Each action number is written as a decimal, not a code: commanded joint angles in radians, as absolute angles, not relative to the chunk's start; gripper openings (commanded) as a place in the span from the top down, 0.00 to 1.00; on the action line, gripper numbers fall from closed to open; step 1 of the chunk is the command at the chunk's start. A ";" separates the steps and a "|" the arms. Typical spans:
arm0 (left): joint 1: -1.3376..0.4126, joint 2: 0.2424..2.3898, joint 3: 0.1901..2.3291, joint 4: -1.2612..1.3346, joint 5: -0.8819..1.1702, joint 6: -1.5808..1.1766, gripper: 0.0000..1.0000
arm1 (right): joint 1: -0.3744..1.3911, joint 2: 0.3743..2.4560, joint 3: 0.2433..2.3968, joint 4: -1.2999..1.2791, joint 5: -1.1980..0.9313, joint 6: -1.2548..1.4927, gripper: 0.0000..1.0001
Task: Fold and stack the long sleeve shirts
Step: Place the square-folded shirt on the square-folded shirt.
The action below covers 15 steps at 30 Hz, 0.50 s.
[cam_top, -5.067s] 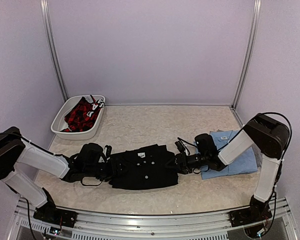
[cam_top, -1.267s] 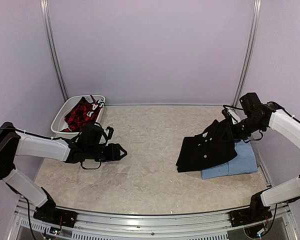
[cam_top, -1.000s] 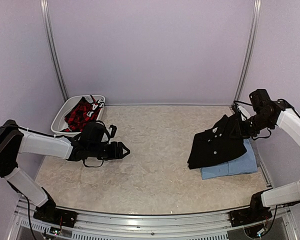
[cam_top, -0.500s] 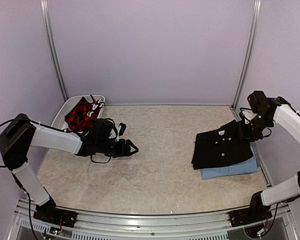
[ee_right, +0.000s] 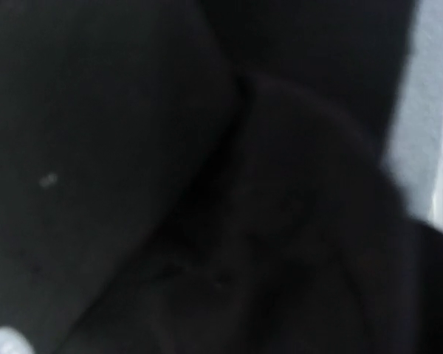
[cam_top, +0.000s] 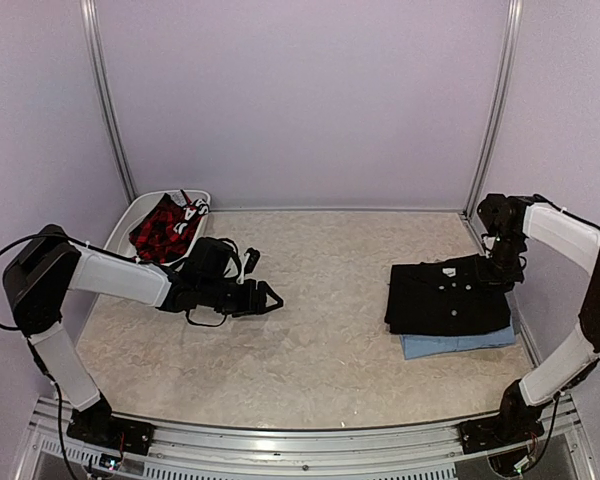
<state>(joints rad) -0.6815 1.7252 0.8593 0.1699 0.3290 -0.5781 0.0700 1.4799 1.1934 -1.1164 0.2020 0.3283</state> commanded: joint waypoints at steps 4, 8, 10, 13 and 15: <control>-0.686 1.719 0.879 0.156 0.326 -0.572 0.38 | 0.044 1.540 1.217 -1.108 0.406 0.395 0.46; -0.686 1.709 0.879 0.149 0.315 -0.572 0.38 | 0.019 1.542 1.242 -1.117 0.477 0.397 0.27; -0.685 1.709 0.881 0.146 0.309 -0.572 0.38 | 0.018 1.539 1.245 -1.111 0.501 0.396 0.23; -0.682 1.703 0.881 0.139 0.297 -0.574 0.37 | 0.018 1.525 1.250 -1.097 0.533 0.387 0.18; -0.678 1.690 0.882 0.127 0.274 -0.569 0.35 | 0.018 1.505 1.259 -1.071 0.517 0.367 0.17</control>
<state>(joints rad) -0.6815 1.7248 0.8593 0.1535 0.3130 -0.5781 0.0288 1.5429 1.2293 -1.1023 0.4721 0.3828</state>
